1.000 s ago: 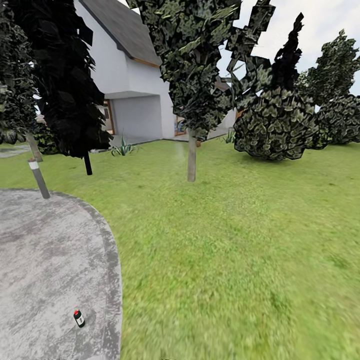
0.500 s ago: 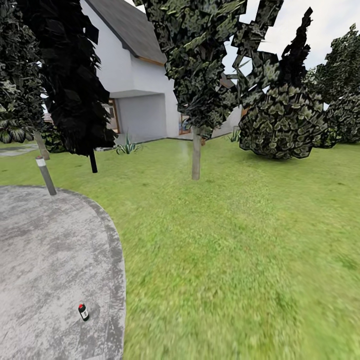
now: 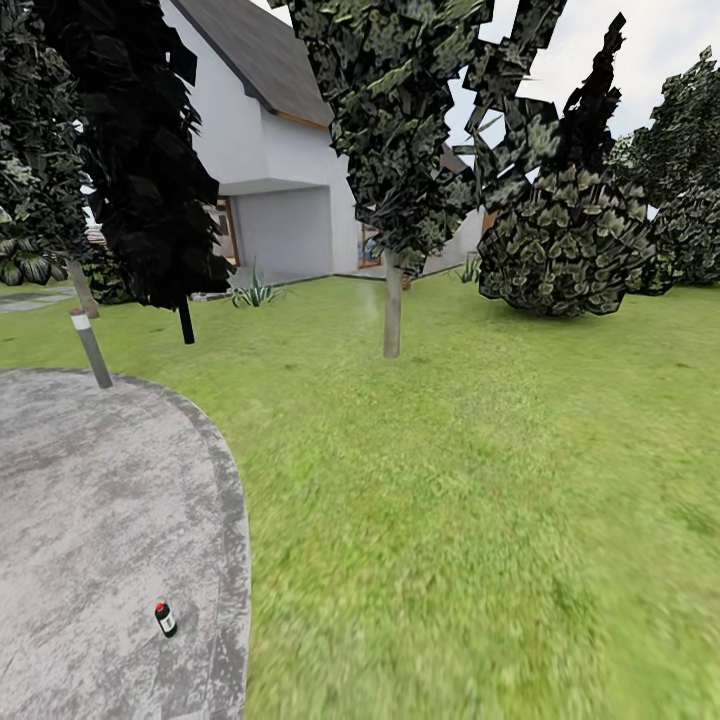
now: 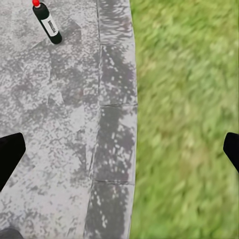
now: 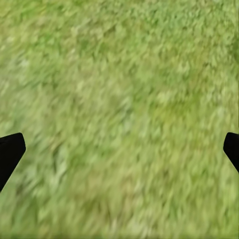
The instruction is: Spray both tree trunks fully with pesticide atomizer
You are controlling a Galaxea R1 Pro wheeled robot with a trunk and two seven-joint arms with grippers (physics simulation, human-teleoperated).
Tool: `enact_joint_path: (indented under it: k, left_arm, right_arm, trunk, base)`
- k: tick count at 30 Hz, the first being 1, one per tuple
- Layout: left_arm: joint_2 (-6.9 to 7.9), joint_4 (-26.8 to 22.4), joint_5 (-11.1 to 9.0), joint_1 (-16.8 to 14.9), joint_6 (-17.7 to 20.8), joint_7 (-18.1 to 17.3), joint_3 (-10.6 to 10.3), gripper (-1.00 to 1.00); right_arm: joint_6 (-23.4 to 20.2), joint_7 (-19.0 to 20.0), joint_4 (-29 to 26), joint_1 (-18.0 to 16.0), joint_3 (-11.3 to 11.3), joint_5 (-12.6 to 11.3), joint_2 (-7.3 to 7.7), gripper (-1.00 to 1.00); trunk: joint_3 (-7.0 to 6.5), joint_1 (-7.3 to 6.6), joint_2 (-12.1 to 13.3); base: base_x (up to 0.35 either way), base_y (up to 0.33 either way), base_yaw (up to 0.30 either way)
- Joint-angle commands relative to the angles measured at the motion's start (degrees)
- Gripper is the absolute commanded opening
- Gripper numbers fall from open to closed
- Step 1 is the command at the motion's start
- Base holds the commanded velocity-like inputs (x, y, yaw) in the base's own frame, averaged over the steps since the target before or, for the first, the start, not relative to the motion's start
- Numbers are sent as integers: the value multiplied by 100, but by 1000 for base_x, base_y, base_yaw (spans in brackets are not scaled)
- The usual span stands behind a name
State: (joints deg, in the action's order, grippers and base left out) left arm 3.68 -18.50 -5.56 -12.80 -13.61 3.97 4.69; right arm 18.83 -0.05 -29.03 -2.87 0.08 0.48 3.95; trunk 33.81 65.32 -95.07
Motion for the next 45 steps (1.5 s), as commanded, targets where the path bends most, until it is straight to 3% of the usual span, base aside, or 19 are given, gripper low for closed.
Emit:
enact_joint_path:
  k: [1,9,23,45]
  left_arm:
    - [1,4,-58,-3,-19,-1,-12,100]
    - [1,4,-56,-3,-19,0,-12,100]
    - [1,4,-53,-3,-19,2,-12,100]
    - [0,21,-58,-3,-19,4,-12,100]
  right_arm:
    - [16,-2,5,-3,1,5,1,100]
    - [18,-3,4,-3,1,5,1,100]
    - [18,-4,8,-3,-2,5,1,100]
    - [15,-4,11,-3,-27,5,8,100]
  trunk:
    - [24,22,-44]
    - [168,198,-365]
    - [419,505,-926]
    - [814,988,-1809]
  base:
    - [0,0,0]
    - [0,0,48]
    - [0,0,243]
    - [0,0,10]
